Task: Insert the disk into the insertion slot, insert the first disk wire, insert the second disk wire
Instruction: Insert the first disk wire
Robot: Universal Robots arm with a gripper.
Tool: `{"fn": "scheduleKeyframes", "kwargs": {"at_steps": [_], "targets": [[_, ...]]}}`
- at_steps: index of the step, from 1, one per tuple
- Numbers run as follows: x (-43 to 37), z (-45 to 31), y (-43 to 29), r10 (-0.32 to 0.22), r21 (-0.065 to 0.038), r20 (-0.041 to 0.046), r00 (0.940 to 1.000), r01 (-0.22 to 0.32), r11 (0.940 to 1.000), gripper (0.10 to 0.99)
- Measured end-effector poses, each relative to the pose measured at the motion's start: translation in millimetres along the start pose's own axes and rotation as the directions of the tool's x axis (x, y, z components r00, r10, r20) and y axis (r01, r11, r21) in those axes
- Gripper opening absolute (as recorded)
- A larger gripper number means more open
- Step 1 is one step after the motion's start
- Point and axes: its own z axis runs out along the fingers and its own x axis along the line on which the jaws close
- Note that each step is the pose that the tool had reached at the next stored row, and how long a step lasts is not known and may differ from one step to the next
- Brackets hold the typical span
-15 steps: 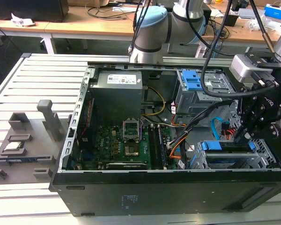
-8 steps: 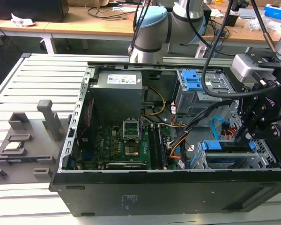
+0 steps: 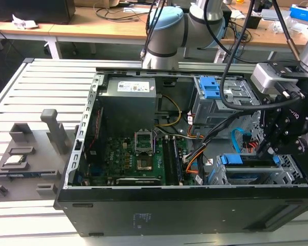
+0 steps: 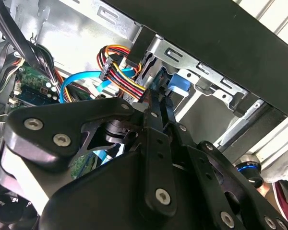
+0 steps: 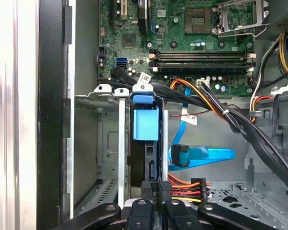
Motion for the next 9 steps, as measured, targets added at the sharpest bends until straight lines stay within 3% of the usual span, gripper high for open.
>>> {"fn": "scheduleKeyframes", "kwargs": {"at_steps": [5, 6, 9], "targets": [[0.0, 1.4, 0.0, 0.0, 0.0, 0.0024, 1.0, 0.0, 1.0, 0.18], [0.1, 0.3, 0.0, 0.0, 0.0, 0.0005, 1.0, 0.0, 1.0, 0.243], [0.0, -22.9, 1.0, 0.0, 0.0, 0.0009, 1.0, 0.0, 1.0, 0.227]]}}
